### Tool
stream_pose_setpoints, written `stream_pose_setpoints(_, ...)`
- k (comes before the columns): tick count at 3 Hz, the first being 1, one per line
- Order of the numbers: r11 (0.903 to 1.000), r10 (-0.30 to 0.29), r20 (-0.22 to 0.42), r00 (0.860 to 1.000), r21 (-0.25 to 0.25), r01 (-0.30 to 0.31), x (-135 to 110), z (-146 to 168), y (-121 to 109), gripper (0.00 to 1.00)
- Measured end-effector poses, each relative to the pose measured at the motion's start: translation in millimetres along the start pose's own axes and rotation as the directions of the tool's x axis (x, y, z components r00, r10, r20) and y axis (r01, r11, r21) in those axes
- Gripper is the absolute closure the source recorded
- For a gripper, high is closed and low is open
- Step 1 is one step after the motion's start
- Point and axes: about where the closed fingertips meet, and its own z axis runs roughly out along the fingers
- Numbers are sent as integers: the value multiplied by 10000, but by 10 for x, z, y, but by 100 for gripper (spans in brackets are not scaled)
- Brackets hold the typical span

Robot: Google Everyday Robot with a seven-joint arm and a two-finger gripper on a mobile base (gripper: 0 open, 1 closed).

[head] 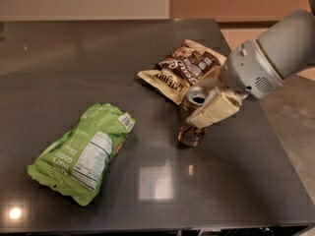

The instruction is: Move orange can near green rice chip bag

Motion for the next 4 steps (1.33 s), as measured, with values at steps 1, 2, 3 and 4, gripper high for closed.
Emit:
stream_pose_setpoints(1,9991,-273,379,9989,-328,286,-316,212,46,100)
stream_pose_setpoints(2,9961,-575,469,9972,-646,605,-521,449,145,100)
stream_pose_setpoints(3,9917,-793,295,9964,-993,819,-596,698,244,84)
stream_pose_setpoints(4,9880,-949,74,9955,-1218,951,-613,876,314,60)
